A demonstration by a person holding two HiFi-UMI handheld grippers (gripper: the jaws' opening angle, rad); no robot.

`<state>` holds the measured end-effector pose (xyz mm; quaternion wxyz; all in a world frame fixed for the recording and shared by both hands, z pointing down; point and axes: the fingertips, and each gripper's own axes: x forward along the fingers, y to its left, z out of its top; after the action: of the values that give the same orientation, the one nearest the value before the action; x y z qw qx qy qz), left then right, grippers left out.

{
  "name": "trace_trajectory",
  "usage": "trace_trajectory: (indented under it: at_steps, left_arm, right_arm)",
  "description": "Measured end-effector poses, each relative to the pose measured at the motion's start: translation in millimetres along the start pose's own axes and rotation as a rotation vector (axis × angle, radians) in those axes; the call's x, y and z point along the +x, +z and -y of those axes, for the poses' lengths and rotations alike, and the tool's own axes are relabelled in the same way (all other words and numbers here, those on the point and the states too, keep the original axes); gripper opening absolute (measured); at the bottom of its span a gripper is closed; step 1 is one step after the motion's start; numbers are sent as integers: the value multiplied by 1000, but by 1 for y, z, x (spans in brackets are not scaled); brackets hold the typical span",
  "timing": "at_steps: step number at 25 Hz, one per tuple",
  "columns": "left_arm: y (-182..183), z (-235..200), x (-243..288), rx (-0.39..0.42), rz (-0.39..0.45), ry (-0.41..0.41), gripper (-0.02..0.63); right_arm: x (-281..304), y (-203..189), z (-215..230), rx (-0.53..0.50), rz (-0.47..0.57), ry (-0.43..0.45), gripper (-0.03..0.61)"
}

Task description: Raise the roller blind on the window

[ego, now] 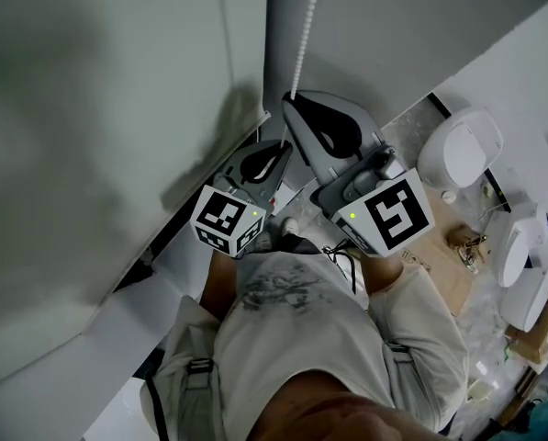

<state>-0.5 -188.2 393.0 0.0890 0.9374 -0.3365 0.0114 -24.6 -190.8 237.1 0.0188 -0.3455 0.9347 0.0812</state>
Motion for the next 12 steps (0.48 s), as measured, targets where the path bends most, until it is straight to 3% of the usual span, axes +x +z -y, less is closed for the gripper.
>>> trace_trajectory:
  at_steps: [5, 12]
  left_arm:
    - [-6, 0, -3, -23, 1, -12, 23]
    - [-23, -5, -5, -45, -20, -3, 23]
  right_arm:
    - [-1, 0, -1, -5, 46, -26, 11]
    - [-1, -23, -7, -4, 2, -12, 11]
